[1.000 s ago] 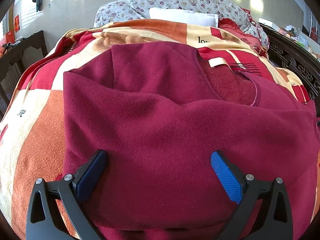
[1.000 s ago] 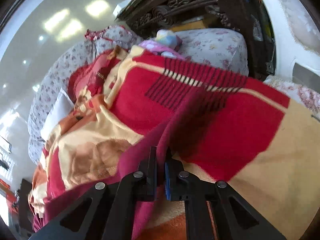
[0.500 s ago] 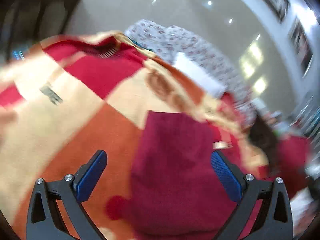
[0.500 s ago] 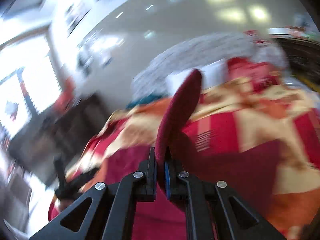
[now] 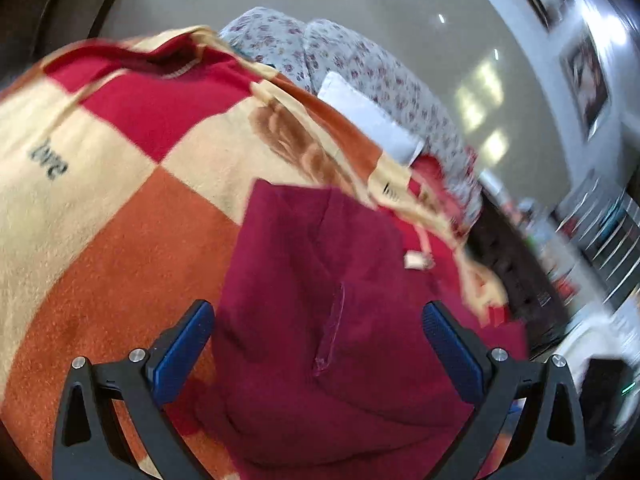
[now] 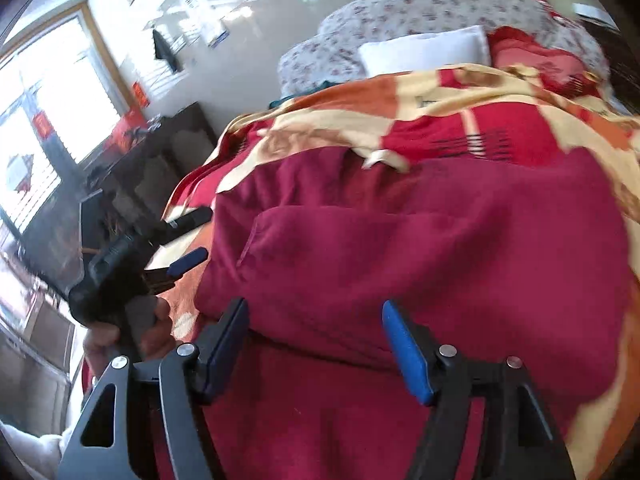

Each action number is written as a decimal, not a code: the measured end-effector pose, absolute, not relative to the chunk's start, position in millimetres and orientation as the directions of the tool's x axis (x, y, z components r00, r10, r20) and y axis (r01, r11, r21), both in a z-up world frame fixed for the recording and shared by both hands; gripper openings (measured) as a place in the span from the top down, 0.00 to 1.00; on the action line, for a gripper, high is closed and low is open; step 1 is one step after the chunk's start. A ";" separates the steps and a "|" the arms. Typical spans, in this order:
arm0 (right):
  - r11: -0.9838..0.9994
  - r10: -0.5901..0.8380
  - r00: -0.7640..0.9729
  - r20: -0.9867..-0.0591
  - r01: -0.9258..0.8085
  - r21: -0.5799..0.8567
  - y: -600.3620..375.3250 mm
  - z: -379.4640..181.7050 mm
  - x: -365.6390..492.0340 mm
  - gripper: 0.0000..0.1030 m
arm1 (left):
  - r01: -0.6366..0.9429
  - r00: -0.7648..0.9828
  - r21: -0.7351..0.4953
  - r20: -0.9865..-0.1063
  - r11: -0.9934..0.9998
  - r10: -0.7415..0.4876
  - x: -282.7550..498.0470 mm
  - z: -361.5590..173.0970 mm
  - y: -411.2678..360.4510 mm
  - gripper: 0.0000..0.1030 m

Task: Fold small clothes

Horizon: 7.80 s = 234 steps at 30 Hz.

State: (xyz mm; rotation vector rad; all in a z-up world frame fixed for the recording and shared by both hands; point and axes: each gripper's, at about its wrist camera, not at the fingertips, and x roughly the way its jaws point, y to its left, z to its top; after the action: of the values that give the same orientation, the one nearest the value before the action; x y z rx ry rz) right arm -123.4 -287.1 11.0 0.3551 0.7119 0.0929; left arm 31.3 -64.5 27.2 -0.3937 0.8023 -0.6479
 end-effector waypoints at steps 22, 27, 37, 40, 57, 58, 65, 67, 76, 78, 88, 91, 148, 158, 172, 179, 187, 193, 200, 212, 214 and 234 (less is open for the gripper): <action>0.889 0.131 0.837 -0.531 0.138 0.437 -343.2 44.5 -208.4 0.20 | 0.441 0.604 -0.312 -0.590 0.842 -0.536 3.6 75.9 -72.7 0.97; 0.898 0.064 0.827 -0.559 0.197 0.394 -352.2 46.8 -190.1 0.20 | 0.394 0.613 -0.234 -0.654 0.889 -0.444 5.0 61.2 -57.0 0.97; 0.913 -0.162 0.669 -0.725 0.380 0.147 -394.7 8.0 -123.9 0.70 | 0.357 0.609 -0.148 -0.711 0.922 -0.350 7.9 28.8 -70.1 0.96; 0.906 -0.156 0.670 -0.726 0.389 0.165 -395.3 17.6 -142.6 0.68 | 0.364 0.613 -0.152 -0.703 0.919 -0.359 4.8 35.1 -69.5 0.96; 0.950 -0.135 0.715 -0.686 0.290 0.115 -342.7 31.0 -177.5 0.53 | 0.374 0.699 -0.019 -0.651 0.927 -0.295 -27.1 50.8 -79.3 0.44; 0.950 -0.128 0.723 -0.679 0.286 0.125 -341.2 33.4 -173.1 0.52 | 0.380 0.697 -0.018 -0.651 0.925 -0.300 -26.2 52.3 -81.6 0.42; 0.923 -0.194 0.695 -0.693 0.368 0.111 -369.9 19.4 -131.0 0.52 | 0.384 0.685 0.004 -0.673 0.923 -0.281 -8.9 41.7 -102.0 0.42; 0.908 -0.207 0.676 -0.707 0.401 0.118 -386.2 11.0 -121.9 0.52 | 0.387 0.670 0.020 -0.693 0.922 -0.267 -2.1 33.6 -109.6 0.42; 0.927 -0.160 0.684 -0.712 0.351 0.130 -373.2 24.5 -158.5 0.46 | 0.402 0.625 0.024 -0.738 0.915 -0.256 -3.8 24.2 -108.6 0.33; 0.930 -0.163 0.683 -0.712 0.347 0.119 -365.9 22.3 -176.2 0.39 | 0.407 0.622 0.012 -0.736 0.913 -0.267 -11.3 26.2 -102.7 0.31; 0.905 -0.186 0.610 -0.770 0.412 0.108 -371.0 -6.6 -188.4 0.36 | 0.407 0.627 0.028 -0.736 0.913 -0.256 -54.2 30.5 -82.1 0.29; 0.916 -0.166 0.639 -0.751 0.381 0.122 -356.5 8.6 -208.6 0.35 | 0.407 0.629 0.020 -0.731 0.913 -0.265 -67.0 32.3 -74.5 0.29; 0.868 -0.054 0.671 -0.740 0.398 0.298 -368.8 -1.4 -241.6 0.34 | 0.354 0.532 -0.113 -0.792 0.928 -0.300 -49.8 20.5 -62.3 0.15; 0.884 0.001 0.644 -0.765 0.356 0.301 -323.1 -9.6 -368.0 0.21 | 0.465 0.485 -0.133 -0.789 0.875 -0.377 -139.2 29.8 -3.1 0.15; 0.850 0.154 0.655 -0.740 0.294 0.437 -293.5 -40.4 -415.2 0.21 | 0.496 0.327 -0.223 -0.848 0.839 -0.418 -211.8 3.6 44.8 0.15; 0.837 0.215 0.688 -0.693 0.236 0.494 -285.5 -37.5 -417.9 0.20 | 0.503 0.311 -0.230 -0.851 0.833 -0.423 -226.8 0.3 35.7 0.13; 0.853 0.248 0.679 -0.691 0.185 0.488 -275.3 -43.7 -412.2 0.23 | 0.504 0.290 -0.232 -0.862 0.832 -0.416 -234.5 -4.3 33.4 0.02; 0.846 0.250 0.702 -0.667 0.177 0.503 -280.2 -42.4 -417.5 0.67 | 0.538 0.308 -0.192 -0.862 0.821 -0.404 -241.4 -4.8 28.1 0.11; 0.828 0.306 0.705 -0.640 0.134 0.544 -278.2 -50.4 -411.1 0.84 | 0.607 0.277 -0.199 -0.854 0.769 -0.440 -244.9 4.8 25.9 0.89; 0.744 0.426 0.786 -0.448 -0.023 0.668 -293.2 -4.3 -397.4 0.86 | 0.633 0.309 -0.276 -0.766 0.723 -0.563 -216.9 66.4 35.2 0.93; 0.745 0.425 0.803 -0.418 -0.049 0.665 -297.6 7.6 -385.3 0.86 | 0.633 0.340 -0.271 -0.744 0.726 -0.575 -207.0 79.6 35.1 0.93; 0.736 0.254 0.879 -0.403 0.095 0.670 -417.6 53.3 -147.2 0.86 | 0.515 0.507 -0.232 -0.694 0.825 -0.511 18.7 110.2 -83.9 0.93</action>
State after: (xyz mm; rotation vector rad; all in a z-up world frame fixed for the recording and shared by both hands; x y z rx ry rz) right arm -147.2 -417.6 53.3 0.7461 0.5008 0.0917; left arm 18.7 -83.9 110.2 0.0048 0.8357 -0.6184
